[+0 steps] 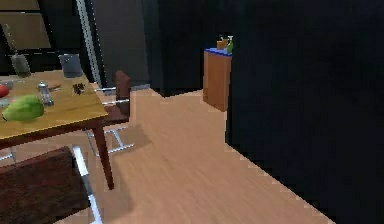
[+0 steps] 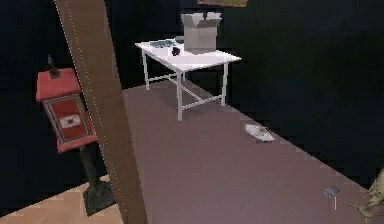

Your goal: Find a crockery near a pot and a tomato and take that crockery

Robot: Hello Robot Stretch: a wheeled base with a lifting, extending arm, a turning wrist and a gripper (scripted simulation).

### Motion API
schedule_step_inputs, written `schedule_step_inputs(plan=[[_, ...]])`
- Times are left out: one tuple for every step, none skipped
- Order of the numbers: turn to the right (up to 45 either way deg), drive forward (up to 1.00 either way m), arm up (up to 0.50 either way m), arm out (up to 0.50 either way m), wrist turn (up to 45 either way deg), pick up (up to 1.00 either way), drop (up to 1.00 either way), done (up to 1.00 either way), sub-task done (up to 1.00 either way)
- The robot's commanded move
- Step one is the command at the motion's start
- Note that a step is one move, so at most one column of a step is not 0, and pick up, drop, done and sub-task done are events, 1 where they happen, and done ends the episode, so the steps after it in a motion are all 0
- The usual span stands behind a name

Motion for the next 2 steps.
schedule_step_inputs(plan=[[0.0,0.30,0.00,0.00,0.0,0.00,0.00,0.00,0.00],[-45.0,0.00,0.00,0.00,0.0,0.00,0.00,0.00,0.00]])
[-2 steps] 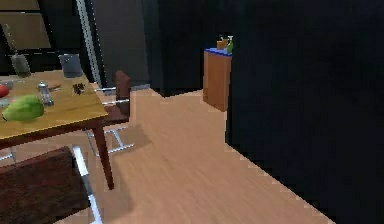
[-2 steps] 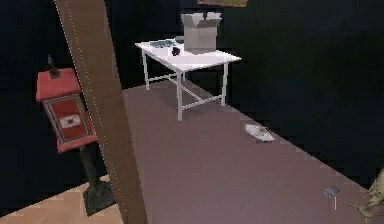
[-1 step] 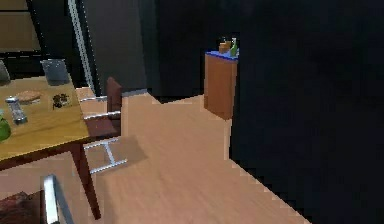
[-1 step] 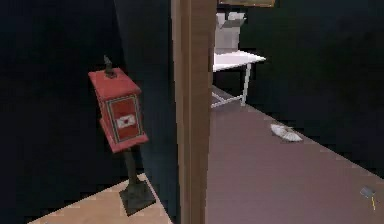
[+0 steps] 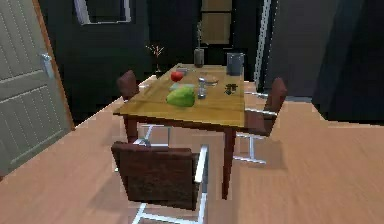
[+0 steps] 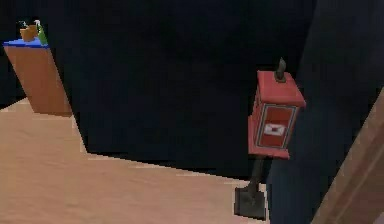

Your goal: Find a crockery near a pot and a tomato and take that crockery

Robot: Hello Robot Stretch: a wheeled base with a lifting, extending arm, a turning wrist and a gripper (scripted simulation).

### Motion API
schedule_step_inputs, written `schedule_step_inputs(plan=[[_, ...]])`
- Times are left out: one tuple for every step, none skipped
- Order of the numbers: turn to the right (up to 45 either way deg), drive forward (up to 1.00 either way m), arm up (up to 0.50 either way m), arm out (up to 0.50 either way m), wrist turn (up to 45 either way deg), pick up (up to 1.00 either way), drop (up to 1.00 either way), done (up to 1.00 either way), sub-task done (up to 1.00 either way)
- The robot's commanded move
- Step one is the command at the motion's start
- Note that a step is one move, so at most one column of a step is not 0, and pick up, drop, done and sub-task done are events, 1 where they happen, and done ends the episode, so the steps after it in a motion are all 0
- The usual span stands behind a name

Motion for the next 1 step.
schedule_step_inputs(plan=[[-39.0,0.00,0.00,0.00,0.0,0.00,0.00,0.00,0.00]])
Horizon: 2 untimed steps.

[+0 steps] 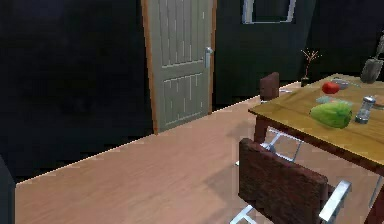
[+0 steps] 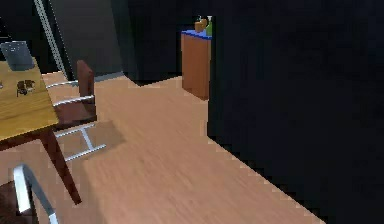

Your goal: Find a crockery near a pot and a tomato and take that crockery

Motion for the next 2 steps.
schedule_step_inputs(plan=[[0.0,0.25,0.00,0.00,0.0,0.00,0.00,0.00,0.00],[-18.0,0.00,0.00,0.00,0.0,0.00,0.00,0.00,0.00]])
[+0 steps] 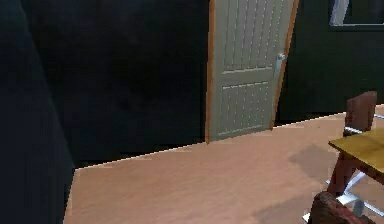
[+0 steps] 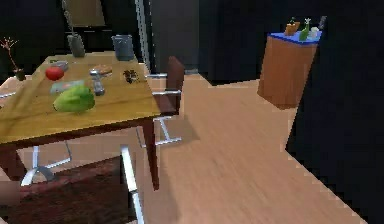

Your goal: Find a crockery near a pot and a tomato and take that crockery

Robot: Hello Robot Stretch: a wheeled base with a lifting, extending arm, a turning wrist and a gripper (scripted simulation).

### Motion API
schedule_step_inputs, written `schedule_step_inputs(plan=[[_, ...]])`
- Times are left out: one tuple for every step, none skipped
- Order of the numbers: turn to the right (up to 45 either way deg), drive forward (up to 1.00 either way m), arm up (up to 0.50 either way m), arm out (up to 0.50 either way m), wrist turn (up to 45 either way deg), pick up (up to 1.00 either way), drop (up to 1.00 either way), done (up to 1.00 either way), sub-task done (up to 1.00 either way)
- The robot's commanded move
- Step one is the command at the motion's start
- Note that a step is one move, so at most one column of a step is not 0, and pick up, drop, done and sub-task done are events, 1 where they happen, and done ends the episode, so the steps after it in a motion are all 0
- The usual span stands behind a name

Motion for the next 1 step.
schedule_step_inputs(plan=[[0.0,1.00,0.00,0.00,0.0,0.00,0.00,0.00,0.00]])
